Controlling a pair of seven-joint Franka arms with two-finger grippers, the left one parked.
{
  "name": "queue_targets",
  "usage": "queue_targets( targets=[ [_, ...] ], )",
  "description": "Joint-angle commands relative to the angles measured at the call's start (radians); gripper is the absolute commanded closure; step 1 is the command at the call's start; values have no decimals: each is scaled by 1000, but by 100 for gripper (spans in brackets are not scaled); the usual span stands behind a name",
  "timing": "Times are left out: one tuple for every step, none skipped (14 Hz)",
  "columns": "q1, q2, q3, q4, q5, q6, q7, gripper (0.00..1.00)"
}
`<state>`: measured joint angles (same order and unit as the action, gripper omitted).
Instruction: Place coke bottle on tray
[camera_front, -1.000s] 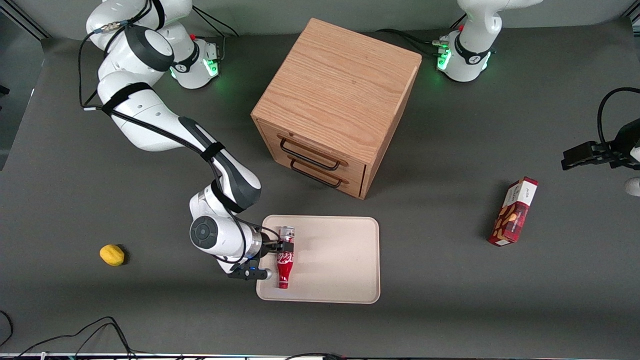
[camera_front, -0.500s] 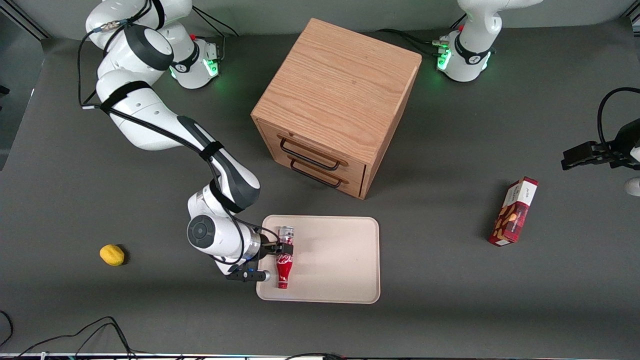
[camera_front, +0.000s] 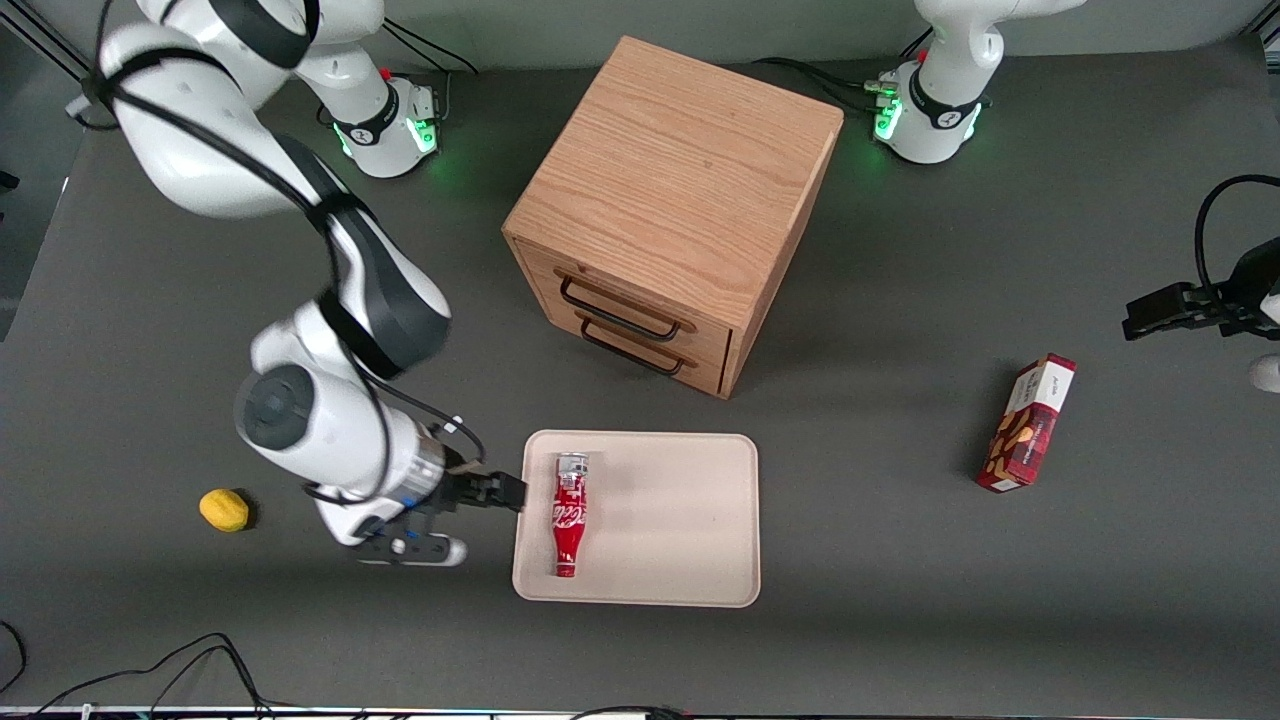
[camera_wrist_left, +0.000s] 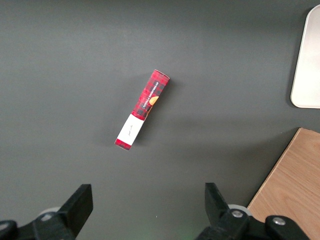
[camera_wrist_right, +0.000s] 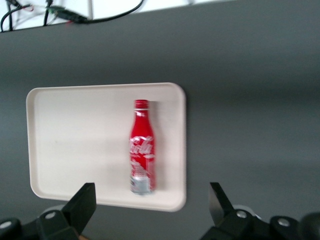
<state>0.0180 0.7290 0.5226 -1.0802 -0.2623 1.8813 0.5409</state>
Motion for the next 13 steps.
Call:
queue_targets(
  targets=[
    [-29, -181, -55, -37, 14, -210, 27, 0],
    [-32, -236, -105, -33, 47, -300, 28, 0],
    [-29, -300, -184, -43, 90, -359, 37, 0],
    [-29, -359, -247, -59, 154, -393, 36, 0],
    [-30, -402, -301, -88, 222, -431, 19, 0],
    [-30, -465, -359, -151, 266, -451, 16, 0],
    [-29, -543, -393, -252, 282, -441, 10, 0],
    [-29, -627, -398, -355, 282, -418, 10, 0],
    [-27, -704, -401, -462, 282, -381, 10, 0],
    [-29, -774, -406, -557, 284, -343, -1, 0],
    [-27, -834, -414, -635, 284, -317, -33, 0],
    [-27, -877, -415, -689, 294, -289, -39, 0],
    [-27, -910, -415, -731, 302, -275, -39, 0]
  ],
)
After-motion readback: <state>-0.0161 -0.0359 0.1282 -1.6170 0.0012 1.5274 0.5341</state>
